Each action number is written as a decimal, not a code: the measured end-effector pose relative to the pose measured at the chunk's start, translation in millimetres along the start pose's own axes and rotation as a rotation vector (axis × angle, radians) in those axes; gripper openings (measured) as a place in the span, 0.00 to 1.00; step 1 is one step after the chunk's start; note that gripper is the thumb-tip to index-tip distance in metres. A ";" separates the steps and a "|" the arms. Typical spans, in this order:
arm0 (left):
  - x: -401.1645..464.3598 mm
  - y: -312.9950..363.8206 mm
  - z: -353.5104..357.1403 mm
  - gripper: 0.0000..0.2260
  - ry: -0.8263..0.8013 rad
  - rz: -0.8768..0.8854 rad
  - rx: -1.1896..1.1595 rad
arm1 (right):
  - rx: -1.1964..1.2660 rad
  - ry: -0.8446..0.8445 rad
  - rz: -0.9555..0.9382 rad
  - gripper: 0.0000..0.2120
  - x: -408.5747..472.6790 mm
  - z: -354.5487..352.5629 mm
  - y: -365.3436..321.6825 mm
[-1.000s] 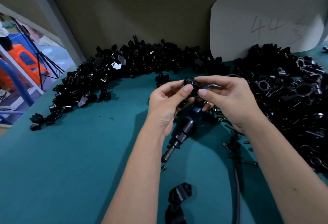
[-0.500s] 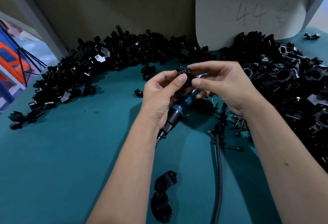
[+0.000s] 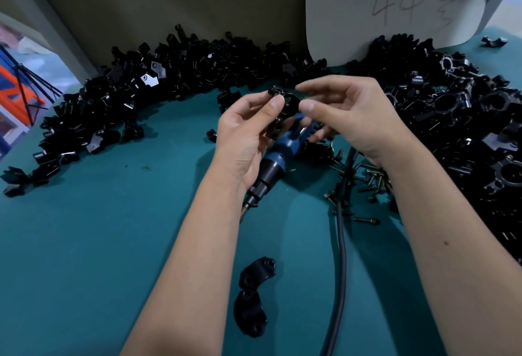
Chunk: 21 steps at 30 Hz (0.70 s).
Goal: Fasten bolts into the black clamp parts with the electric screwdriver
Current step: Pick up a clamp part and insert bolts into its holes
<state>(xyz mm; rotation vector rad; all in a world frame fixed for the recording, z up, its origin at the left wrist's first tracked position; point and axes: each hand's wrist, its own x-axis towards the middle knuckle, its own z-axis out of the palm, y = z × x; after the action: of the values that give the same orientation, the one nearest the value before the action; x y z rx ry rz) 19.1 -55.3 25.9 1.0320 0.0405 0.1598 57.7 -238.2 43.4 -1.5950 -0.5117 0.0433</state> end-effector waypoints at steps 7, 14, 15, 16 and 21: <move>2.2 8.1 -13.9 0.06 0.134 -0.019 0.006 | -0.973 -0.041 0.173 0.08 1.9 -6.3 14.9; 2.6 10.1 -21.4 0.04 0.171 -0.036 -0.027 | -1.008 -0.113 0.305 0.08 4.9 -3.2 13.9; 2.9 9.8 -21.8 0.04 0.169 -0.038 -0.024 | -1.002 -0.128 0.311 0.08 4.0 -3.0 13.5; 2.8 10.0 -21.9 0.04 0.163 -0.040 -0.017 | -0.987 -0.132 0.309 0.08 2.9 -3.6 12.7; 2.3 7.3 -20.3 0.04 0.109 -0.014 0.050 | -0.650 0.097 0.191 0.07 1.1 -11.7 8.8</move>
<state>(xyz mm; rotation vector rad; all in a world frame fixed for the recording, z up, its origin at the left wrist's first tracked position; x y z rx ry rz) 18.3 -34.1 21.8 1.0725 0.1516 0.2030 65.2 -248.8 36.4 -2.2672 -0.3065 -0.0633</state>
